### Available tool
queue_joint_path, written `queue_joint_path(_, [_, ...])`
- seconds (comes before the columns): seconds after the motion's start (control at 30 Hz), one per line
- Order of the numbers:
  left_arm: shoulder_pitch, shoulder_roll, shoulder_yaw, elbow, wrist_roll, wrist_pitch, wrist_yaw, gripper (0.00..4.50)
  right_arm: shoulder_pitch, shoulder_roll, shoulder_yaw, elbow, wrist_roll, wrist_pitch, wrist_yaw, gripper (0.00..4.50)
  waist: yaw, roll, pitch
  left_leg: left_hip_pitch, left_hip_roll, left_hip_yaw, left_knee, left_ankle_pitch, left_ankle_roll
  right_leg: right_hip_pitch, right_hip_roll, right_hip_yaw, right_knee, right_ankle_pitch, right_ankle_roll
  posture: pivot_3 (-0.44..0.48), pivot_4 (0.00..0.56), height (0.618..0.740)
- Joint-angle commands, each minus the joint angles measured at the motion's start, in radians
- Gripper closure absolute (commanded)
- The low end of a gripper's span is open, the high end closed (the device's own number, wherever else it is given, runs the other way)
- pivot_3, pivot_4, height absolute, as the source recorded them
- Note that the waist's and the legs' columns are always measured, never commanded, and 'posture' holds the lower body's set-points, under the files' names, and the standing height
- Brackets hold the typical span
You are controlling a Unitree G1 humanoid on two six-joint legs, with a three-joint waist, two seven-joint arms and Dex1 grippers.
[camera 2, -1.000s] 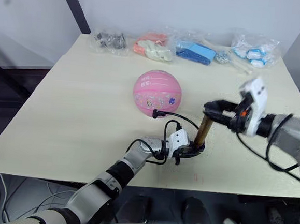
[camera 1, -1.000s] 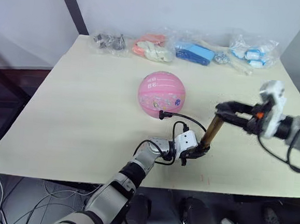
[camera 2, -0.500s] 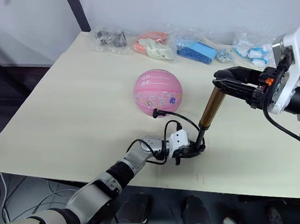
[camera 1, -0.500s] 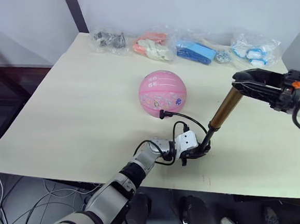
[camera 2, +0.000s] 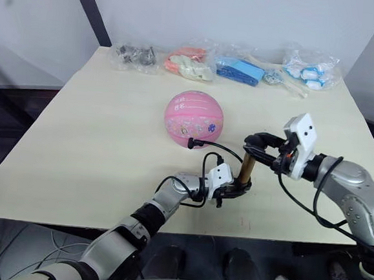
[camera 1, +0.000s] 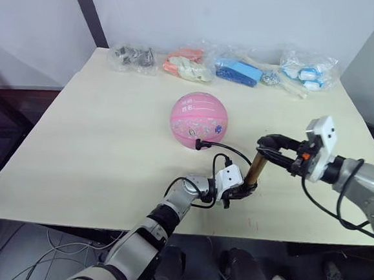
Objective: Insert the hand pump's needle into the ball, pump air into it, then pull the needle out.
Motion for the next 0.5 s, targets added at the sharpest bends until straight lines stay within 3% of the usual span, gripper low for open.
queue_joint_path(0.03, [0.029, 0.016, -0.021, 0.037, 0.041, 0.033, -0.01, 3.42, 0.074, 0.022, 0.134, 0.093, -0.071, 0.054, 0.026, 2.6, 0.0, 0.0, -0.001, 0.0, 0.0, 0.0, 0.0, 0.0, 0.0, 0.0, 0.0, 0.0, 0.0, 0.0, 0.0, 0.0, 0.15, 0.74])
queue_joint_path(0.27, [0.033, 0.02, -0.021, 0.043, 0.042, 0.028, -0.007, 3.42, 0.028, -0.043, -0.028, -0.025, 0.021, 0.122, 0.037, 2.6, 0.001, 0.001, -0.001, 0.0, 0.0, 0.0, -0.001, 0.0, 0.0, -0.001, 0.0, 0.0, 0.0, 0.0, 0.0, 0.0, 0.15, 0.74])
queue_joint_path(0.5, [0.028, 0.014, -0.02, 0.053, 0.044, 0.025, -0.007, 3.42, -0.155, -0.122, -0.257, -0.09, 0.266, 0.281, -0.007, 2.6, 0.007, 0.013, 0.015, -0.007, -0.003, 0.0, -0.001, 0.0, 0.0, -0.005, -0.003, 0.0, -0.001, 0.0, 0.0, 0.0, 0.15, 0.74])
